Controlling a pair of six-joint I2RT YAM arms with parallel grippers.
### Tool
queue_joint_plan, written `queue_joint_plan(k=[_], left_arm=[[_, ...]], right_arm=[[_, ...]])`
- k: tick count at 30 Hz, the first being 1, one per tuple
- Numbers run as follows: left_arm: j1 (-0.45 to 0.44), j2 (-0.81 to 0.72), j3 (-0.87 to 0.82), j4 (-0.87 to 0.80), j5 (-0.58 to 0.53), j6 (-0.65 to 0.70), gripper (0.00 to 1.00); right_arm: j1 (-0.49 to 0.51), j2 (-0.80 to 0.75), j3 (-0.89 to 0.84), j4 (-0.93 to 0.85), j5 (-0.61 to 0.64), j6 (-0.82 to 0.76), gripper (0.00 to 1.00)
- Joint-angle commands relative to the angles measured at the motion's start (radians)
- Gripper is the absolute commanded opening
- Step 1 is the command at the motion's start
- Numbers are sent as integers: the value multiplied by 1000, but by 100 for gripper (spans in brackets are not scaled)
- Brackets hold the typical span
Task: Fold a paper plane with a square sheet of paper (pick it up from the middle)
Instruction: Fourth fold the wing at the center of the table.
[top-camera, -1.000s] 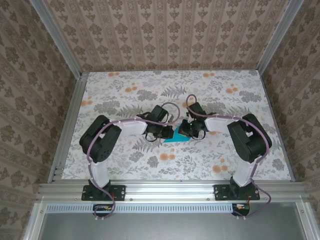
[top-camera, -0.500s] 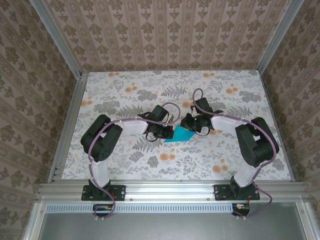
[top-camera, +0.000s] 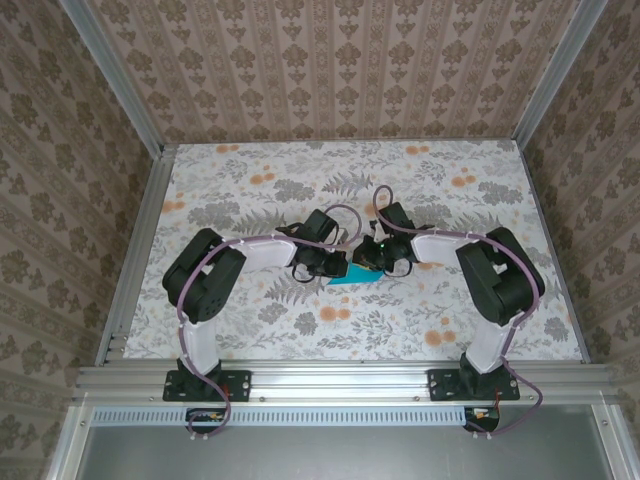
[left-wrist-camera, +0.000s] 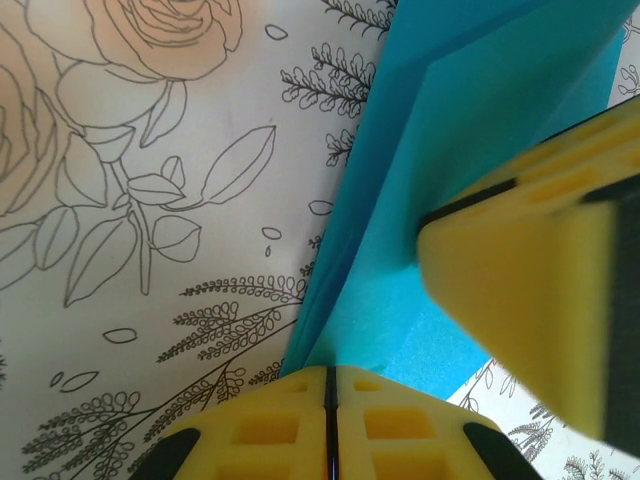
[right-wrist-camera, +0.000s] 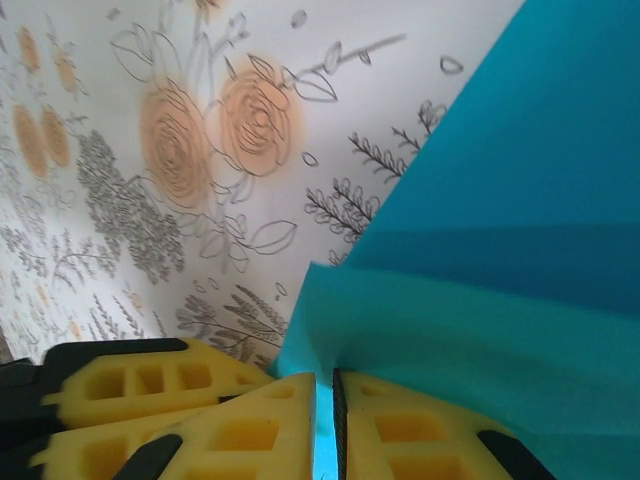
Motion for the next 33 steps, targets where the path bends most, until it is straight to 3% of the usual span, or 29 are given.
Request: queue_joint_plan(k=[1, 10, 33], left_arm=[[-11, 44, -1, -78, -20, 18, 10], [-12, 48, -3, -135, -50, 39, 10], [-14, 64, -19, -165, -34, 55, 10]], right_arm=[[5, 22, 17, -5, -25, -8, 15], [-29, 26, 5, -56, 57, -48, 14], [-259, 26, -62, 36, 57, -89, 14]])
